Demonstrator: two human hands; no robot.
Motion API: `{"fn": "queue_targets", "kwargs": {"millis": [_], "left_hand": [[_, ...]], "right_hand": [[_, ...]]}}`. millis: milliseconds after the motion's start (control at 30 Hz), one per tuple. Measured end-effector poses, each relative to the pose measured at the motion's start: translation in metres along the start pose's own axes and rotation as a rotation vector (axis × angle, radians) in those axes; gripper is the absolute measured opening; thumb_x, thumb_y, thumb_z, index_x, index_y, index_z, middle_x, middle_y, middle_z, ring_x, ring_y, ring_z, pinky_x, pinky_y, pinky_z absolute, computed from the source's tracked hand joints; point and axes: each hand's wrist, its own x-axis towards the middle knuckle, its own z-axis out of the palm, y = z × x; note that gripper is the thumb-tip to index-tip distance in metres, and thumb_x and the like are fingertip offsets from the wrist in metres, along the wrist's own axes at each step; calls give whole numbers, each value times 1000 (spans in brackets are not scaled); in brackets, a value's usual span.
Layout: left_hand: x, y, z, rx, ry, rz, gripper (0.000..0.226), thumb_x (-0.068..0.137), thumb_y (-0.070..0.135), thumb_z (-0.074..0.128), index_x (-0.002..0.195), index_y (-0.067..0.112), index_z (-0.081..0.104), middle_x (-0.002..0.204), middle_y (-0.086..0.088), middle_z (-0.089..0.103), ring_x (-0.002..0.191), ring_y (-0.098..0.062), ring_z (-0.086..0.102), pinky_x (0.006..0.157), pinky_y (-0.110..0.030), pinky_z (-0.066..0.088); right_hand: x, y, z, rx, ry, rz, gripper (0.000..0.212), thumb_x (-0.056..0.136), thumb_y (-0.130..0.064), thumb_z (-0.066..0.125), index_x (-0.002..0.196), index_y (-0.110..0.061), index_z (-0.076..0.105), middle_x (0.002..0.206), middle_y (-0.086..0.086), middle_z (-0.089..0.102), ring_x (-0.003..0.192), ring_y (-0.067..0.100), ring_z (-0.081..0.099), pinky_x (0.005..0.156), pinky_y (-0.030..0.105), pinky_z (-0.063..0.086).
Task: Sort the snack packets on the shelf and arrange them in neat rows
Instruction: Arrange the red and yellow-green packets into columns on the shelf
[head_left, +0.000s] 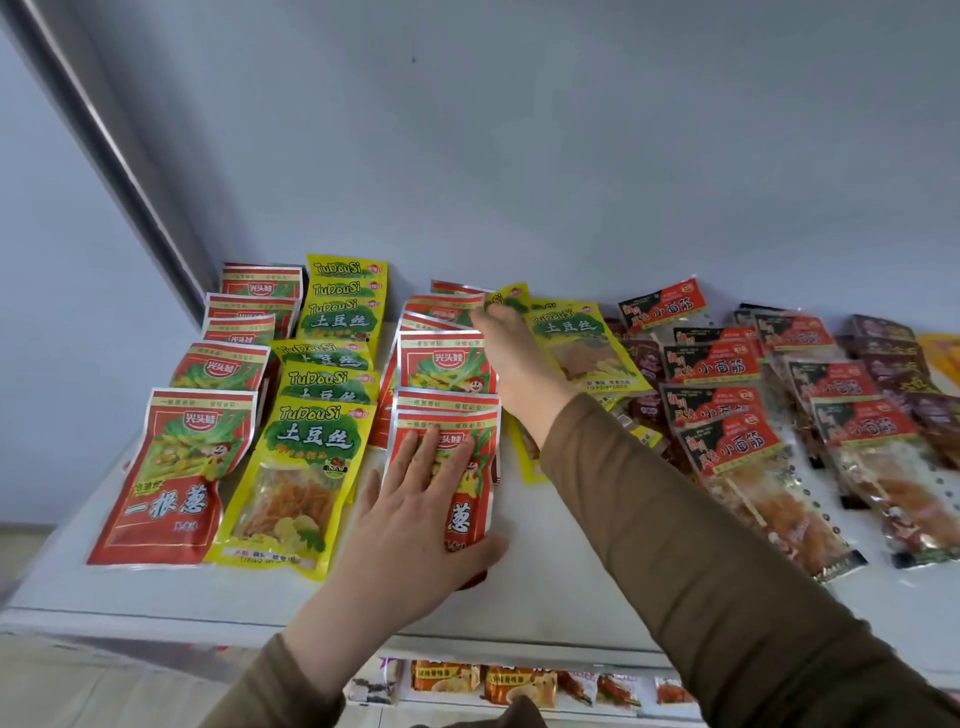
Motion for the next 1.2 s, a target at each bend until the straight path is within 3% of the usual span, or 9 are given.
{"fn": "queue_targets", "kwargs": {"millis": [133,300,400,500,633,733,900,1033,1200], "left_hand": [[1,3,-4,54,-10,-21,112,64,100,8,158,46,-21,169,7,-24,155,-18,-25,127,-52,-11],[3,6,-8,81,3,-23,117,61,103,4,159,43,-17,170,3,-21,155,-19,-25,126,-51,-14],[3,8,-9,101,33,-27,118,62,104,2,160,42,-16,170,2,-21,156,-19,-25,125,-51,-16],[7,8,-18,75,49,-12,116,64,104,-2,161,40,-12,170,3,-23,155,-17,-26,126,-50,-15],[36,-9,-53,-55,174,-1,91,87,89,15,162,40,9,173,2,5,159,-23,2,126,-50,4],[75,-30,-87,-107,302,-57,72,99,64,40,158,24,31,162,-6,37,150,-31,29,122,-50,24],[156,-50,-118,-141,166,-81,68,100,53,55,154,16,39,157,-11,45,144,-35,39,117,-51,35],[210,-50,-120,36,86,-47,43,107,34,44,141,8,51,137,-15,62,126,-35,56,115,-46,36],[241,-55,-112,218,26,31,41,104,43,52,130,12,56,124,-13,65,118,-33,58,109,-46,43]], "right_hand": [[2,3,0,-20,-70,103,49,106,-52,35,98,-11,61,88,9,68,80,26,69,83,41,58],[12,8,-1,-62,95,-74,44,109,-36,33,114,0,57,106,25,68,97,40,70,81,44,56],[16,11,3,-30,-26,-23,44,108,-47,33,127,-13,55,117,17,68,106,32,70,96,48,56],[25,8,3,60,-98,123,52,105,-55,35,118,-13,61,111,12,74,100,30,74,93,45,58],[35,5,-6,92,-61,93,49,108,-49,32,89,-16,63,75,0,75,68,18,75,61,27,60],[42,7,-5,85,-25,43,44,108,-38,37,84,-12,61,85,8,74,78,27,74,74,38,57],[51,0,4,65,23,65,16,105,-10,45,99,-10,59,90,11,70,59,20,70,49,22,52],[61,-1,3,-37,92,105,17,102,-4,45,114,0,58,89,11,60,65,20,58,55,27,50],[68,2,2,94,33,138,31,101,-17,61,123,4,62,105,17,74,65,23,70,58,30,56]]}}
